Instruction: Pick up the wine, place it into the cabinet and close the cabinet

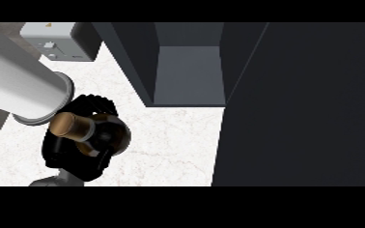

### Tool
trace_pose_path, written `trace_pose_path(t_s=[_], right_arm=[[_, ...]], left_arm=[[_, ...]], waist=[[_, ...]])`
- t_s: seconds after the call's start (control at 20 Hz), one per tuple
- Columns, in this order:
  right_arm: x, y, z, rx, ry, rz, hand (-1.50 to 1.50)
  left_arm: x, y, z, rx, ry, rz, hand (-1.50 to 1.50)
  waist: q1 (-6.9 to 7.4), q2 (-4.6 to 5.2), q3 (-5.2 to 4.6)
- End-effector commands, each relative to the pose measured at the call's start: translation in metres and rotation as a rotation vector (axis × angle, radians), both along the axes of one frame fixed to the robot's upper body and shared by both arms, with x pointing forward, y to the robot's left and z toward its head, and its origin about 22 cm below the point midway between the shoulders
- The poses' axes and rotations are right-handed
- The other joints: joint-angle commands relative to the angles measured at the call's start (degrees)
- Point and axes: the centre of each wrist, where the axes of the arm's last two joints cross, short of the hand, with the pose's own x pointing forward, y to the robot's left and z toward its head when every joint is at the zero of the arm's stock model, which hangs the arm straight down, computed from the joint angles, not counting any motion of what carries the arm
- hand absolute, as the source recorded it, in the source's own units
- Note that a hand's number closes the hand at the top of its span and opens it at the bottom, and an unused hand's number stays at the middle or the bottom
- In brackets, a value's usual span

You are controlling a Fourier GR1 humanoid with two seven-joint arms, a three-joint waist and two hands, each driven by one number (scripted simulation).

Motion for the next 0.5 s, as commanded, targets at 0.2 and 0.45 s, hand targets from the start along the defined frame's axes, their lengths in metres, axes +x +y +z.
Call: trace_pose_path(t_s=[0.2, 0.45], right_arm=[[-0.014, 0.000, 0.002, 0.020, -0.018, 0.019, -1.50], [-0.016, -0.011, 0.007, 0.036, -0.036, 0.002, -1.50]], left_arm=[[-0.003, -0.061, 0.054, -0.025, 0.011, -0.099, 1.50], [0.002, -0.099, 0.077, -0.044, -0.010, -0.086, 1.50]], waist=[[-0.13, 0.04, -0.01], [-0.36, 0.08, 0.00]])
